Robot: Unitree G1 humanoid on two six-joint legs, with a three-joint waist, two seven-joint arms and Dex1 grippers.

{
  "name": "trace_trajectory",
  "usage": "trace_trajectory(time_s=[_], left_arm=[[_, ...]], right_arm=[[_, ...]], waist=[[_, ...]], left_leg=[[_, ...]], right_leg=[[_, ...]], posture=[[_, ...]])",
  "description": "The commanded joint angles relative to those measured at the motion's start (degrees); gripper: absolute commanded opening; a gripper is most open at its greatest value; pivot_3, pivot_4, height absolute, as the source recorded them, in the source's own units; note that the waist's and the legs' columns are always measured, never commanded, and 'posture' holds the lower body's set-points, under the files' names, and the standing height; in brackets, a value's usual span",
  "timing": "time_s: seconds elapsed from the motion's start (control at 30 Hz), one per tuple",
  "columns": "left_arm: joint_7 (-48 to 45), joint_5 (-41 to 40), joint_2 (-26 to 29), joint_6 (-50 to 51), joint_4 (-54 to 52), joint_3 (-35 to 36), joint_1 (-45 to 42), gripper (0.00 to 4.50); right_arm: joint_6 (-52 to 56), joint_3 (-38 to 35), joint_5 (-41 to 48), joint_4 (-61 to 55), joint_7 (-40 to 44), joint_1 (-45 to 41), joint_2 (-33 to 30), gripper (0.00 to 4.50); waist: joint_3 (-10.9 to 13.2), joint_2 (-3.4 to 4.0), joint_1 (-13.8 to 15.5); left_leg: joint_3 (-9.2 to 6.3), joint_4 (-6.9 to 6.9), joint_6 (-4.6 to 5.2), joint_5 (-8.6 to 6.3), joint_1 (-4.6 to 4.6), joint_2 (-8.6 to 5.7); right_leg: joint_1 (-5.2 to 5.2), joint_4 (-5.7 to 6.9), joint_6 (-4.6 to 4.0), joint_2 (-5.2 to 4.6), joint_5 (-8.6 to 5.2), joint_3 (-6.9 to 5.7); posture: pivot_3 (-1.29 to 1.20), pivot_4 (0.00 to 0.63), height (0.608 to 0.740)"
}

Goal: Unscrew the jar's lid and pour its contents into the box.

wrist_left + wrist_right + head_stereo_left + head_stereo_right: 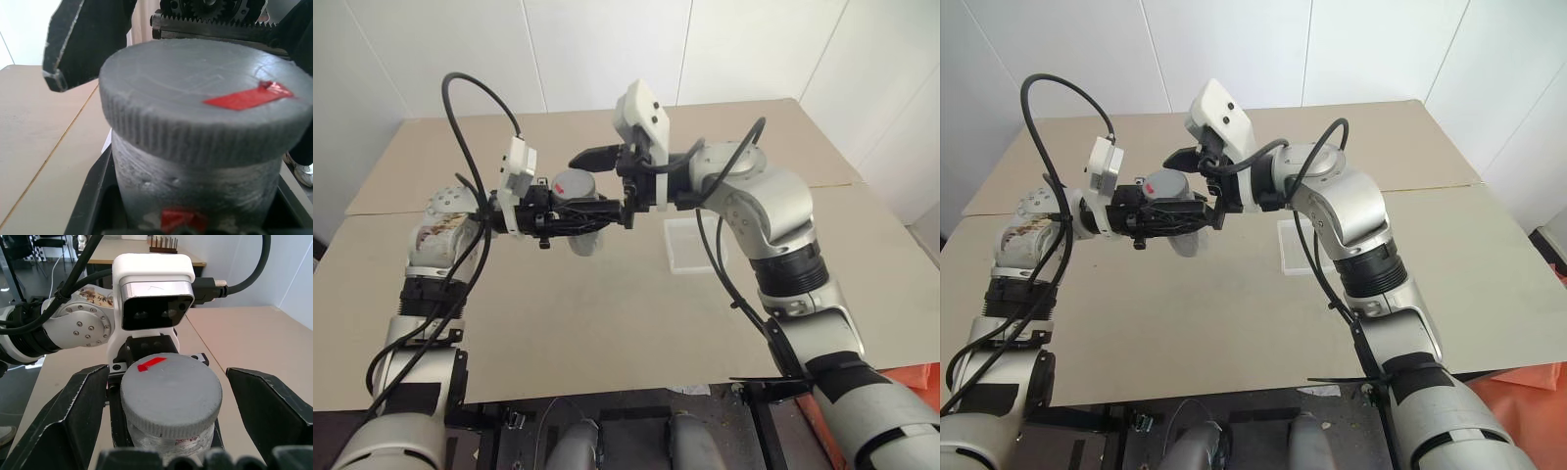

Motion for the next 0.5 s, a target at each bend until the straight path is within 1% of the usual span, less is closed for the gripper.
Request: trace_trajectory(time_s=[0.03,0.5], left_arm=[[-0.12,-0.05,0.70,-1.03,-1.21,0.60,-0.89,1.96],[-0.03,-0.12,0.81,-0.77,-1.65,0.57,-0.67,1.96]], right_arm=[[-0.59,-0.82,0.05,-1.29,-0.02,-2.22,0.09,4.47],[-1.37,-1.30,0.12,-0.91,0.31,-2.56,0.17,4.47]], waist=[[0.00,0.00,-0.02],[0.00,0.00,-0.01]], left_leg=[[0.00,0.00,0.00,0.00,0.00,0.00],[0.00,0.00,0.00,0.00,0.00,0.00]], right_leg=[[0.00,0.00,0.00,0.00,0.00,0.00],[0.00,0.00,0.00,0.00,0.00,0.00]], posture=[[0.00,0.150,0.740],[0.00,0.150,0.740]])
